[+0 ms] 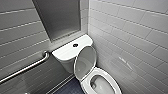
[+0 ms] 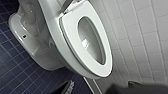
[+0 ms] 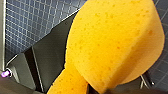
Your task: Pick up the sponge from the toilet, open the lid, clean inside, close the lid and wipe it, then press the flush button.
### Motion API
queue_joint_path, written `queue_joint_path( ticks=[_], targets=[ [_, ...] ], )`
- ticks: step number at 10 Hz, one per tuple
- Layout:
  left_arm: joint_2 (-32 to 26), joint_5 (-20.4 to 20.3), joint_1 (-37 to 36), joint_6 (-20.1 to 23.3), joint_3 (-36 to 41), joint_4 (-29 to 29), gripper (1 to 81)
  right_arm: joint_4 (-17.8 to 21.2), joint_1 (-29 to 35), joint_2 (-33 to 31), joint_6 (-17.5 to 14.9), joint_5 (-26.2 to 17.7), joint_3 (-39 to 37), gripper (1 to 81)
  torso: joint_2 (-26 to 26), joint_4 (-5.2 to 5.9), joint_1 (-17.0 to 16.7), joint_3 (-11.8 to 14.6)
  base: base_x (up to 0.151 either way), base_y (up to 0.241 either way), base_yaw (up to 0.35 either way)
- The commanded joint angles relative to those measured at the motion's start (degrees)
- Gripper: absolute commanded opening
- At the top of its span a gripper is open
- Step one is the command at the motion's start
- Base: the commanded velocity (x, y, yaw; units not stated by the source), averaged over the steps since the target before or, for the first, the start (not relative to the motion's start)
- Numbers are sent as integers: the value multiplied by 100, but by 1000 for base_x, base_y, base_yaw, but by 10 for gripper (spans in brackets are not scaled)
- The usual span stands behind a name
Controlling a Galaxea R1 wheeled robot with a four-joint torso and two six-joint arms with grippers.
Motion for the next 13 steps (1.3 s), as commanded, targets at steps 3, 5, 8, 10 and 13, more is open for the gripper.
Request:
queue_joint_path(
  ticks=[3, 5, 8, 10, 13],
  targets=[
    [449, 2803, 1242, 138, 638, 1549, 811, -421, -79, -197, -30, -328, 112, 10, 0, 0, 0, 0, 0, 0, 0],
    [555, 2858, 1856, 147, 595, 1559, 811, -448, -114, -179, -30, -293, 85, 10, 0, 0, 0, 2, 0, 0, 0],
    [889, 2805, 2429, 129, -12, 1919, 811, -545, -123, -170, -30, -240, 111, 10, -2, 0, 0, 7, 0, 0, 0],
    [889, 2796, 2718, 103, -100, 1849, 811, -545, -123, -161, -30, -240, 121, 10, -2, 0, 0, 9, 0, 0, 0],
    [1267, 2840, 3053, 68, -891, 1603, 811, -554, -105, -126, -30, -240, 129, 10, -5, 0, 0, 13, 0, 0, 0]
  ],
)
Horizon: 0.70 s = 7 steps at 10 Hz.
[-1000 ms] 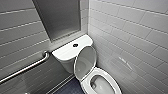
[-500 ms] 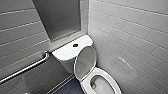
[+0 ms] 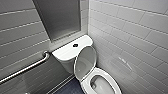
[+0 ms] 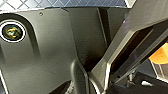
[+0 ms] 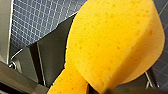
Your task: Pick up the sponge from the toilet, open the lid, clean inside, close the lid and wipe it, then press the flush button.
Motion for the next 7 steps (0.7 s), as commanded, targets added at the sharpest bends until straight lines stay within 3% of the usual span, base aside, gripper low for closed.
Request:
queue_joint_path(
  ticks=[1, 2, 3, 5, 7],
  targets=[
    [239, 287, 113, -53, -264, -352, 811, -143, -20, -194, -26, -351, 127, 10, 0, 0, 0, 0, 0, 0, 0],
    [326, 305, 113, 61, -422, -791, 811, -152, -20, -177, -26, -351, 101, 10, 0, 0, 0, 0, 0, 0, 0],
    [405, 305, 113, 759, -571, -1167, 811, -169, -20, -160, -26, -351, 83, 10, 0, 0, 0, 2, 0, 0, 0],
    [598, 157, 105, 3023, -1077, -3096, 811, -169, -20, -133, -26, -351, 48, 10, 0, 0, 0, 2, 0, 0, 0],
    [984, -274, 105, 4712, -1983, -4827, 811, -160, 7, -124, 27, -351, 83, 10, -2, 0, 0, 2, 0, 0, 0]
  ],
)
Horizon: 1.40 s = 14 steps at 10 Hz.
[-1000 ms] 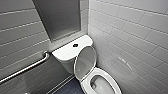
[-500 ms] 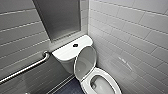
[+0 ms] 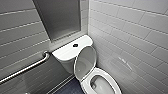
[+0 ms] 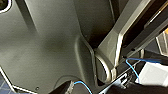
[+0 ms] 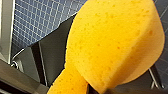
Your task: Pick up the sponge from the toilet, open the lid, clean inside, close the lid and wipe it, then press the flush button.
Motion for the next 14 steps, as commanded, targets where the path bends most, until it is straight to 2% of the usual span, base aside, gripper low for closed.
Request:
queue_joint_path(
  ticks=[1, 2, 3, 4, 6, 7, 8, 9, 11, 14],
  targets=[
    [507, -632, -23, 2955, -1270, -3355, 811, -132, 30, -184, 18, -369, 129, 10, 0, 0, 0, 0, 0, 0, 0],
    [647, -912, 29, 3900, -1681, -4249, 811, -141, 66, -201, 27, -387, 146, 10, 0, 0, 0, 0, 0, 0, 0],
    [787, -1131, 74, 4567, -1970, -4905, 811, -141, 22, -219, 36, -412, 164, 10, 0, 0, 0, 0, 0, 0, 0],
    [910, -1273, 117, 4777, -2218, -5134, 811, -132, -12, -193, 53, -457, 120, 10, 0, 0, 0, 0, 0, 0, 0],
    [1148, -1284, 126, 4760, -2562, -5187, 811, 59, -163, -236, 62, -414, 277, 10, 0, 0, 0, 0, 0, 0, 0],
    [1211, -1266, 144, 4760, -2625, -5187, 811, 518, -207, -272, -140, -378, 357, 10, 0, 0, 0, 0, 0, 0, 0],
    [1228, -1240, 153, 4760, -2643, -5187, 811, 703, -172, -430, -325, -475, 542, 10, 0, 0, 0, 0, 0, 0, 0],
    [1237, -1222, 153, 4751, -2643, -5205, 811, 589, -145, -623, -325, -607, 797, 10, 0, 0, 0, 0, 0, 0, 0],
    [1299, -1204, 162, 4751, -2643, -5196, 811, 562, 82, -1071, -387, -484, 1350, 10, 0, 0, 0, 0, 0, 0, 0],
    [1343, -1187, 162, 4813, -2643, -5135, 811, 545, 837, -1808, -404, -501, 2429, 10, 0, 0, 0, 0, 0, 0, 0]
  ],
)
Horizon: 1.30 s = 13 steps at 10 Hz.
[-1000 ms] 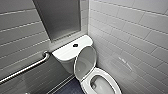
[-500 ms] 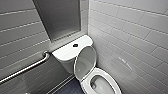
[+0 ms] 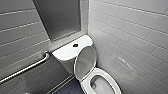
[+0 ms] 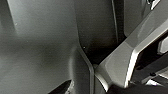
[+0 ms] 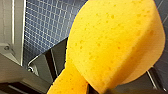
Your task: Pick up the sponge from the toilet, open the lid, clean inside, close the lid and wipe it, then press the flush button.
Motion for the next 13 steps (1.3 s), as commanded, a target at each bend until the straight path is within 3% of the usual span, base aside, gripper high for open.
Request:
queue_joint_path(
  ticks=[1, 6, 9, 13],
  targets=[
    [-45, 484, 92, 17, 95, -22, 811, 1, 807, -838, -67, -359, 1025, 10, 0, 0, 0, 0, 0, 0, 0],
    [156, 438, 189, 360, -36, 110, 811, -8, 1906, -1227, -67, -568, 1775, 10, 0, 0, 0, 0, 0, 0, 0],
    [420, 438, 224, 360, -467, 119, 811, 71, 2723, -998, -50, -974, 1731, 10, 0, 0, 0, 0, 0, 0, 0],
    [526, 429, 286, 369, -511, 137, 811, 300, 3997, -287, 21, -1659, 1046, 10, 0, 0, 0, 0, 0, 0, 0]
  ],
)
